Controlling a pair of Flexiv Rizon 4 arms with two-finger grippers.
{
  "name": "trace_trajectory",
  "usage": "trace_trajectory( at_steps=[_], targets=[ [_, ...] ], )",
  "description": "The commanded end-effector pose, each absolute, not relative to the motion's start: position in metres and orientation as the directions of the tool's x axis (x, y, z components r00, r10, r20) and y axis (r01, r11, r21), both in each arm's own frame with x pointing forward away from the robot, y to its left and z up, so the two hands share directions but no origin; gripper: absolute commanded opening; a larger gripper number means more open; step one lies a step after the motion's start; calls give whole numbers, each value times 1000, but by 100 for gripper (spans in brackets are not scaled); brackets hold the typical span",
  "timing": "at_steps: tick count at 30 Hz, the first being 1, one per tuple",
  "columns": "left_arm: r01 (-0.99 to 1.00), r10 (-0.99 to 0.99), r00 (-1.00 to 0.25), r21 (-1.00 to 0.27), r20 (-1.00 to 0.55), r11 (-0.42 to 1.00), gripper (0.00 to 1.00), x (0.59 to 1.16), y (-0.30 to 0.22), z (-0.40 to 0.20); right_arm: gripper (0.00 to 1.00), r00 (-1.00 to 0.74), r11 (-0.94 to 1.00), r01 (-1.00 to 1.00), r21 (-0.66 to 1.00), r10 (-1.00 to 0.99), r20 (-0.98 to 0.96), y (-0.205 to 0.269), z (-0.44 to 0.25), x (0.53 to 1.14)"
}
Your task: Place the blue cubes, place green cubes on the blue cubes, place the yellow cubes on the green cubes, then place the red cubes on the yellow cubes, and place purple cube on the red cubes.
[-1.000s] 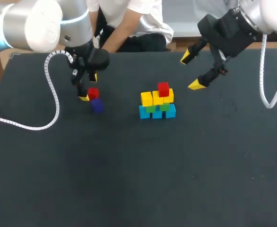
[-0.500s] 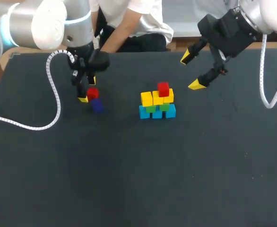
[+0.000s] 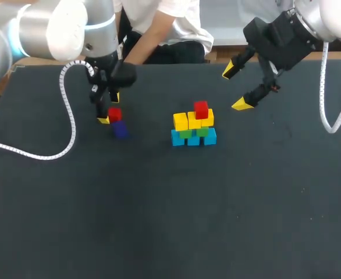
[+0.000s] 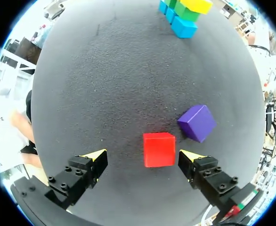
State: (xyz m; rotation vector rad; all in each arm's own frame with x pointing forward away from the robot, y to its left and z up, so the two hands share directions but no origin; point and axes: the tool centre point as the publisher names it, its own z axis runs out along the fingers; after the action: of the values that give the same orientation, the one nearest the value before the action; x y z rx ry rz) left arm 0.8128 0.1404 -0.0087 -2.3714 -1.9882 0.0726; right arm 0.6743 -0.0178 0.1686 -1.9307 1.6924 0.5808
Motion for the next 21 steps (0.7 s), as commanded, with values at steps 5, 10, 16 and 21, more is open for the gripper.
trace_trajectory(
  at_steps=[5, 10, 16, 21],
  targets=[
    [976, 988, 154, -155, 5, -152, 100, 818, 144, -14, 100, 134, -99, -991, -92, -776, -617, -18, 169, 674],
    [978, 990, 138, -156, -2, -137, 100, 817, 145, -15, 100, 134, -99, -991, -92, -776, -617, -18, 169, 674],
    [980, 991, 130, -151, -9, -130, 100, 818, 145, -14, 100, 134, -99, -991, -92, -776, -617, -18, 169, 674],
    [981, 992, 126, -147, -20, -128, 96, 817, 144, -14, 100, 134, -99, -991, -92, -776, -617, -18, 169, 674]
  ],
)
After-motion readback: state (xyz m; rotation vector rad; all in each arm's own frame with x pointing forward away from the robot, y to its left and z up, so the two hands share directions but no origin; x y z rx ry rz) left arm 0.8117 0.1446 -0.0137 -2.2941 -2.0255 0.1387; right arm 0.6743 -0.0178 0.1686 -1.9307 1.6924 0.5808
